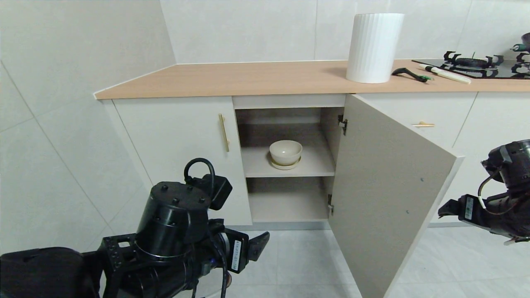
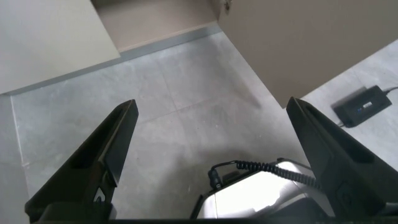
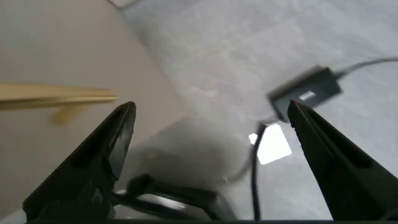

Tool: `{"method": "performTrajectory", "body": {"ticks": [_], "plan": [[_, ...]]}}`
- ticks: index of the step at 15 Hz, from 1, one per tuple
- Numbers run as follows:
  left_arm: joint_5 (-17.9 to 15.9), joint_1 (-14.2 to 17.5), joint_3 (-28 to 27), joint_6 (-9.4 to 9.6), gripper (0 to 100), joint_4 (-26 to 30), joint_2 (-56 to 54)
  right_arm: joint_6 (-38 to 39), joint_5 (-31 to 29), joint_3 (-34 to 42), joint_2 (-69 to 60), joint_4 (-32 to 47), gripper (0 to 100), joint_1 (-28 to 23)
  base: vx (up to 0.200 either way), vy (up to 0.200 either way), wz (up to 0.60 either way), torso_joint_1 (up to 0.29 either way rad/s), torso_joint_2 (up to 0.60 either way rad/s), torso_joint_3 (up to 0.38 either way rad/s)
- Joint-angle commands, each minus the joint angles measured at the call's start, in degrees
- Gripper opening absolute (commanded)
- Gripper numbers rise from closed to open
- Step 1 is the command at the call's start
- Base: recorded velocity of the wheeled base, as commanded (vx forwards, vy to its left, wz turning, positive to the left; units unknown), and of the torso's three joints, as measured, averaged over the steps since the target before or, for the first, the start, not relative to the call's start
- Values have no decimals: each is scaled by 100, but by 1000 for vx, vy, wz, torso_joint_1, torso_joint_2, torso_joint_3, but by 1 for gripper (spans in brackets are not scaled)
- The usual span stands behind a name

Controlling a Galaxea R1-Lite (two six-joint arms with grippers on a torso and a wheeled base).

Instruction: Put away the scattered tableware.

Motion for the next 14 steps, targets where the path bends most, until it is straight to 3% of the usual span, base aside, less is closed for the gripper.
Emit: {"method": "performTrajectory", "body": {"ticks": [1,8,14], "plan": [[3,-3,-1,-3,100,-3,9,130,40,4,-36,-67,100,16,0,0,0,0,0,0],[-6,-3,-1,-3,100,-3,9,411,269,31,-19,-550,100,183,0,0,0,0,0,0],[-6,-3,-1,-3,100,-3,0,517,603,13,25,-585,100,1203,0,0,0,0,0,0]]}}
